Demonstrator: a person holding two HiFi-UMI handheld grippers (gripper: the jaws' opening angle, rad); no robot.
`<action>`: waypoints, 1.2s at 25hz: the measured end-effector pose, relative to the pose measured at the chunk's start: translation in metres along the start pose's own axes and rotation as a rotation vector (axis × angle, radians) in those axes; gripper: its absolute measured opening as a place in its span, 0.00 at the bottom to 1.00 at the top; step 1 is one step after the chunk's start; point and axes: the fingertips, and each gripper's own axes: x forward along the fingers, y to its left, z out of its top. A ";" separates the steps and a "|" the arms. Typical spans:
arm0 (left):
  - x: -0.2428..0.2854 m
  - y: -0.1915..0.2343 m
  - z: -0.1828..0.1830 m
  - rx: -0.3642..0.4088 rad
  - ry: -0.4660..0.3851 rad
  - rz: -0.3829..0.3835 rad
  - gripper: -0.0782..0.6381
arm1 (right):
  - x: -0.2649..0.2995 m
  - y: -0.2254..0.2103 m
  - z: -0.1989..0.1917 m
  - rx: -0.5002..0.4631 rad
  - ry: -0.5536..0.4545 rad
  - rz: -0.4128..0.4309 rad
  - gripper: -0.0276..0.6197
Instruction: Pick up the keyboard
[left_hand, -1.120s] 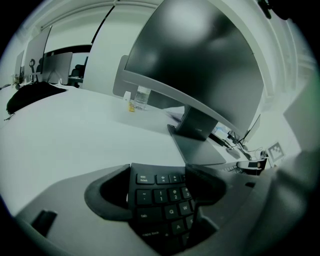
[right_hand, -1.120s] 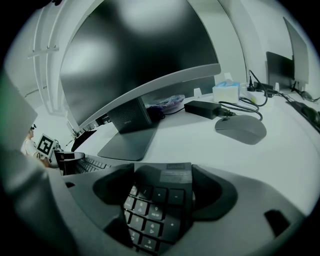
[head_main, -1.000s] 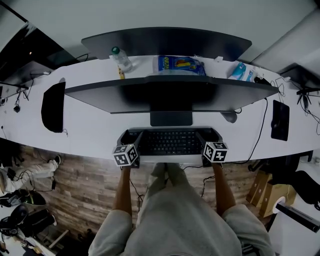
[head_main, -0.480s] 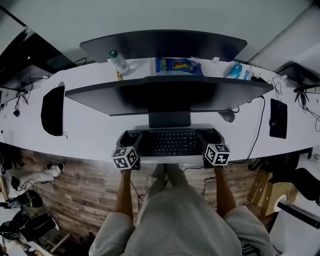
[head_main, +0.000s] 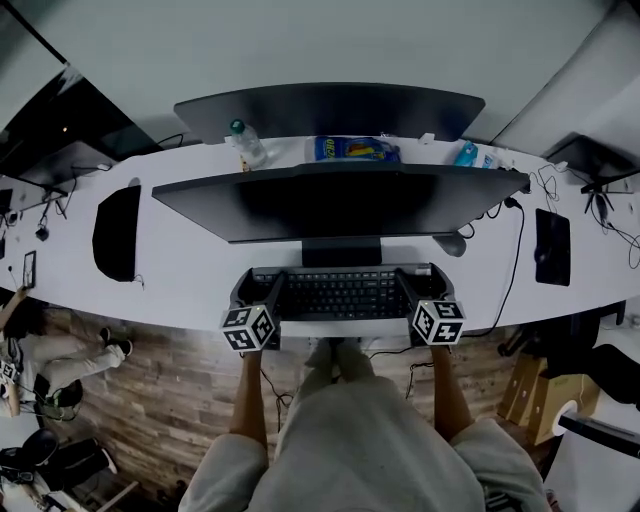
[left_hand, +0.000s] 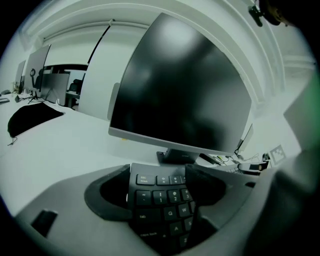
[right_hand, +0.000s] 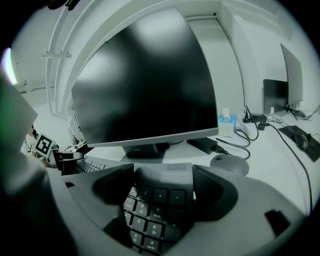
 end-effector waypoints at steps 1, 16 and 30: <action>-0.002 -0.002 0.005 0.005 -0.011 -0.001 0.56 | -0.002 0.001 0.005 -0.003 -0.011 0.001 0.59; -0.044 -0.027 0.092 0.067 -0.215 -0.037 0.56 | -0.041 0.025 0.093 -0.082 -0.209 0.024 0.59; -0.069 -0.045 0.147 0.109 -0.342 -0.070 0.56 | -0.069 0.041 0.151 -0.139 -0.345 0.023 0.59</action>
